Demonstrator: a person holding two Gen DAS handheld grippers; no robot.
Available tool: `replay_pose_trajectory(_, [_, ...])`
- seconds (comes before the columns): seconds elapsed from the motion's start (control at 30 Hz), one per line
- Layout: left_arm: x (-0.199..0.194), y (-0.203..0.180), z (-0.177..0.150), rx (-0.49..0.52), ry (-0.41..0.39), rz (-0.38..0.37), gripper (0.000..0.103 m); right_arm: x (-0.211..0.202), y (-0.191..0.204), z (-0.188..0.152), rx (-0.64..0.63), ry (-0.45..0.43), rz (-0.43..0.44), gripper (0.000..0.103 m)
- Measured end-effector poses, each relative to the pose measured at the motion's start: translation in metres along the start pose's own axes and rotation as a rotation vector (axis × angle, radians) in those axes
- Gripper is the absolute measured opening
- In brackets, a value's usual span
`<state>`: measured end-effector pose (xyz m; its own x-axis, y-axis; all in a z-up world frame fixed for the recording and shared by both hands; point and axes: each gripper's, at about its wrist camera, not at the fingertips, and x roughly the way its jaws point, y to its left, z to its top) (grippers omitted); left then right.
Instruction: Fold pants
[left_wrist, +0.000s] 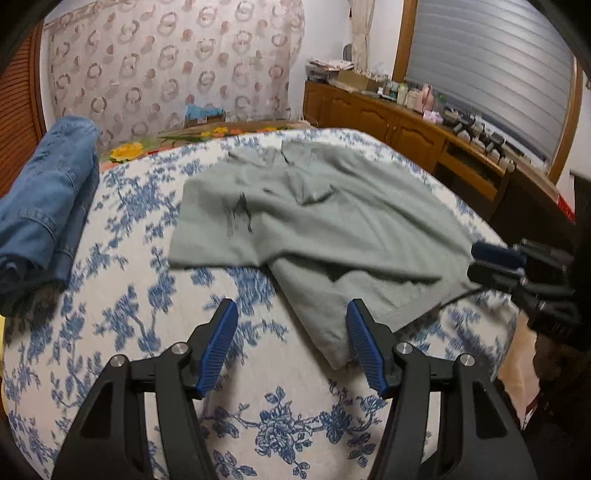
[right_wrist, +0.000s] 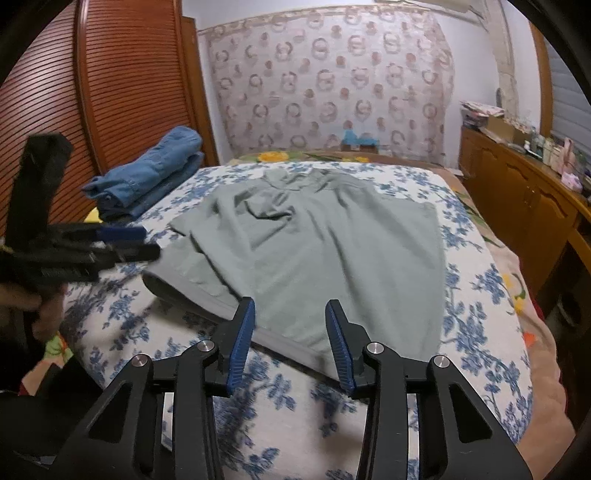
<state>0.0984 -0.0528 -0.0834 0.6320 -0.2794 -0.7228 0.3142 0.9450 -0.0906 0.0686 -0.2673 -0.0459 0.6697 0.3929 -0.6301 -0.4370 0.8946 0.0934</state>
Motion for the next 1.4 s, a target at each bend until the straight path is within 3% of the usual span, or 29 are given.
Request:
replay_pose_trajectory(0.2, [0.009, 0.003, -0.009, -0.022, 0.034, -0.002, 0.061, 0.018, 0.010, 0.003, -0.035, 0.043, 0.043, 0.031])
replay_pose_trajectory(0.47, [0.007, 0.002, -0.011, -0.029, 0.009, -0.001, 0.061, 0.040, 0.015, 0.002, -0.037, 0.102, 0.083, 0.029])
replay_pose_trajectory(0.67, [0.005, 0.003, -0.010, -0.054, 0.007, 0.002, 0.062, 0.046, 0.021, 0.004, -0.068, 0.116, 0.094, 0.009])
replay_pose_trajectory(0.8, [-0.002, 0.001, -0.009, -0.059, -0.016, -0.015, 0.062, 0.042, 0.021, 0.009, -0.080, 0.080, 0.081, 0.002])
replay_pose_trajectory(1.2, [-0.023, -0.011, -0.001, -0.037, -0.074, -0.013, 0.062, -0.008, 0.011, 0.036, -0.100, -0.103, -0.001, 0.001])
replay_pose_trajectory(1.4, [-0.028, -0.016, 0.002, -0.021, -0.123, -0.004, 0.062, -0.023, 0.000, 0.040, -0.094, -0.130, -0.028, 0.001])
